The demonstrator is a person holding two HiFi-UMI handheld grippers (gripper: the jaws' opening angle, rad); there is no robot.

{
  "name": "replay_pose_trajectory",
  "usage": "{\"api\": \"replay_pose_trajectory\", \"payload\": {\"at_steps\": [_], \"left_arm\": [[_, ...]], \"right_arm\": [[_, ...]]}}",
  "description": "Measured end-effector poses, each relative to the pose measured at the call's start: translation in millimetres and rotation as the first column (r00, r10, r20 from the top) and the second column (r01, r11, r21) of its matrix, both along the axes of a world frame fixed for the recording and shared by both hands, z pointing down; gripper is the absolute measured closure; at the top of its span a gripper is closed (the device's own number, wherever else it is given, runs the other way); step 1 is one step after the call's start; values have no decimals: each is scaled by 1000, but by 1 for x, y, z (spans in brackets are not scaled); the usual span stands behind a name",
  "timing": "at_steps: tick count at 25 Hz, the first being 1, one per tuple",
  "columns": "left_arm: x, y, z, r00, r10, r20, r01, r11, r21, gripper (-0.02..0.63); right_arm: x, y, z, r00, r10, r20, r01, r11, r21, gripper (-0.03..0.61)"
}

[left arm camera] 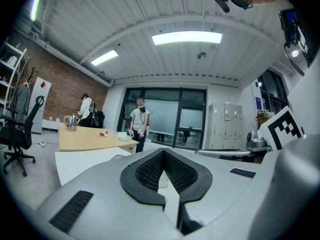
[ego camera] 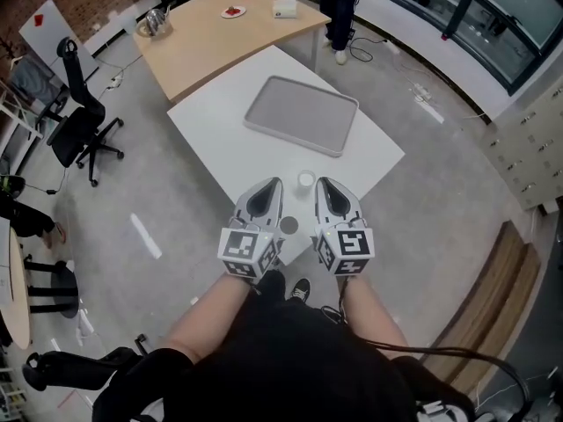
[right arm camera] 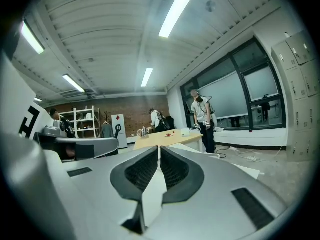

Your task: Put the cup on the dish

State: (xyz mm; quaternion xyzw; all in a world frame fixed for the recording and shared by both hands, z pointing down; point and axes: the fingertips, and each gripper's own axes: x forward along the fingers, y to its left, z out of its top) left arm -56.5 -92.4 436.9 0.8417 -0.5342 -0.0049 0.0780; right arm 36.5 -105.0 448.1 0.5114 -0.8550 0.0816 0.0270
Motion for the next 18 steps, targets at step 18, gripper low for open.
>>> {"api": "replay_pose_trajectory", "payload": {"at_steps": [18], "left_arm": [[-14, -134, 82, 980, 198, -10, -198, 975, -102, 606]], "right_arm": [[-47, -99, 114, 981, -97, -170, 69, 985, -159, 355]]}}
